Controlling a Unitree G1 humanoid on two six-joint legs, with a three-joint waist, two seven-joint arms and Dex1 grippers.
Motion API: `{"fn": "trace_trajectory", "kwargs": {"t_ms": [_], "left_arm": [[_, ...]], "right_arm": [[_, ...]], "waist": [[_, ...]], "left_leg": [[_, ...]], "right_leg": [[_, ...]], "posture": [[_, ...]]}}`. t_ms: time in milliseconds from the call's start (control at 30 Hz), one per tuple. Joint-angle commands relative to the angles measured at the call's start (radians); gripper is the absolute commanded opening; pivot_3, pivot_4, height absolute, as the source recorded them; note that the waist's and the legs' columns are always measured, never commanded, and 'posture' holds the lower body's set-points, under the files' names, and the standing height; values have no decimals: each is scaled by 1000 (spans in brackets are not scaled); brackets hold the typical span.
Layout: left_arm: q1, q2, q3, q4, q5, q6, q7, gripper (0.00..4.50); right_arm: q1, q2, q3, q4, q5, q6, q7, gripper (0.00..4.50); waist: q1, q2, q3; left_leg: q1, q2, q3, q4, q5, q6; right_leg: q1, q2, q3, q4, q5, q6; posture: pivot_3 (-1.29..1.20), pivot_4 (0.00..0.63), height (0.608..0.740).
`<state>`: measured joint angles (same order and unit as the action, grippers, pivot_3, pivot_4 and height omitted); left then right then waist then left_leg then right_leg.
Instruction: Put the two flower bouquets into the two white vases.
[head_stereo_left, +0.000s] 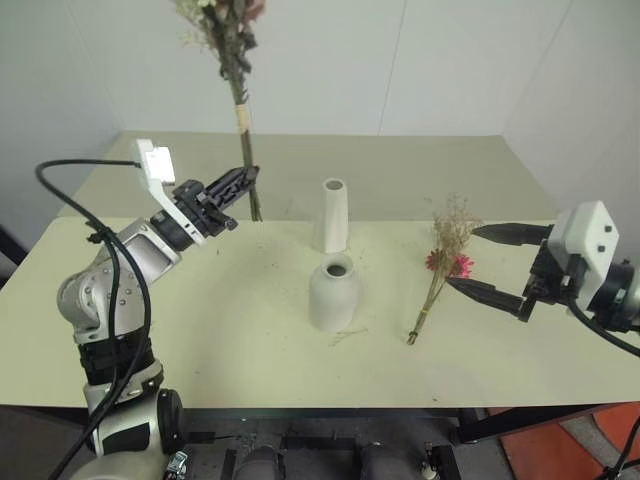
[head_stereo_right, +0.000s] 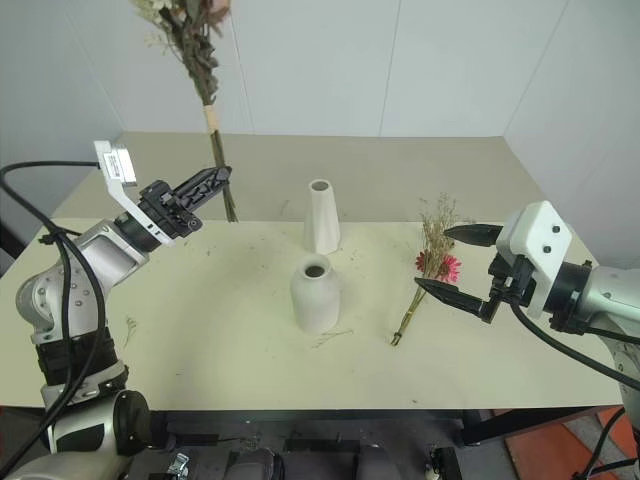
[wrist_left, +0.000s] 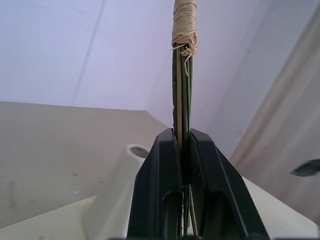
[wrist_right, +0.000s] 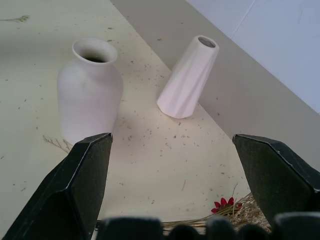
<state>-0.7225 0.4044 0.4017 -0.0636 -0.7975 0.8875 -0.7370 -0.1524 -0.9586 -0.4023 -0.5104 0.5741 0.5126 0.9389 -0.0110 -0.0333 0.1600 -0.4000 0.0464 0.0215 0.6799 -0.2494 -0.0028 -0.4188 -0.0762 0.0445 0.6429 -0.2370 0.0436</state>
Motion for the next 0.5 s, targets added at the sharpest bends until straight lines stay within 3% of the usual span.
{"fn": "trace_trajectory", "kwargs": {"t_ms": [33,267,500], "left_arm": [[-72,13,-82,83,16,-95,-113,26],[-95,-29,-209,138,42,-219,-272,26],[-62,-77,-298,124,68,-275,-320,26]], "right_arm": [[14,4,-45,-40,20,0,-21,4500],[54,5,-78,-83,34,14,-45,4500],[88,-2,-106,-121,58,38,-72,4500]], "waist": [[1,0,0],[-3,0,0],[-3,0,0]], "left_leg": [[0,0,0,0,0,0],[-1,0,0,0,0,0],[0,0,0,0,0,0]], "right_leg": [[0,0,0,0,0,0],[-1,0,0,-1,0,0],[0,0,0,-1,0,0]], "posture": [[0,150,740],[0,150,740],[0,150,740]]}}
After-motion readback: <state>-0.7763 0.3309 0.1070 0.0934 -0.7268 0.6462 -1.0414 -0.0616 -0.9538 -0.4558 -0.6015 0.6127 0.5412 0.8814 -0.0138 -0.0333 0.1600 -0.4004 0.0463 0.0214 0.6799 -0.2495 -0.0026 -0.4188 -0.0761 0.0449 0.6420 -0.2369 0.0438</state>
